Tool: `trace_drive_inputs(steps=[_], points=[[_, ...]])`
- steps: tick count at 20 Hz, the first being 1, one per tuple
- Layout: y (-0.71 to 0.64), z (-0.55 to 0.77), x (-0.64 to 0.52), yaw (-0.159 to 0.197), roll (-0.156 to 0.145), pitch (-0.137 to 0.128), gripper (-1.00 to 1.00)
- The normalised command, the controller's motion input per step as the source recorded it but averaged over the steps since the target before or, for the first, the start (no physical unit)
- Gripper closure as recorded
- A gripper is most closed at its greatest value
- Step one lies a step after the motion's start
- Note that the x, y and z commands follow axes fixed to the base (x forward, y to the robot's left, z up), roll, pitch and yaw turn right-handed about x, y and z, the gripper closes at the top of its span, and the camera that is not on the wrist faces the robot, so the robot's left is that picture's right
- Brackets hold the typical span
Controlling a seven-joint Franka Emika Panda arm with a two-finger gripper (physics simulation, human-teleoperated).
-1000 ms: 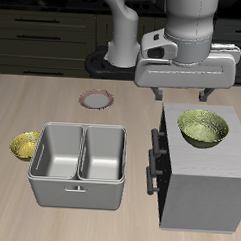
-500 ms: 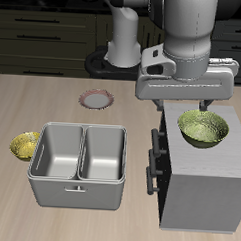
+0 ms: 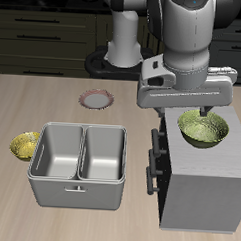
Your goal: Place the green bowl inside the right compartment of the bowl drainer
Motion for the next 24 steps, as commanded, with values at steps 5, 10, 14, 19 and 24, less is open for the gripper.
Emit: trace_drive_inputs(steps=[5,10,14,19,24], points=[[0.02,-0.12,-0.06,0.009,0.009,0.006,-1.00],[0.02,-0.18,0.00,0.005,0.015,0.027,-1.00],[0.02,-0.13,-0.03,-0.004,0.010,0.022,-1.00],[0.03,-0.12,-0.01,0.006,0.006,0.018,-1.00],[0.04,-0.15,-0.02,0.015,0.041,0.014,-1.00]])
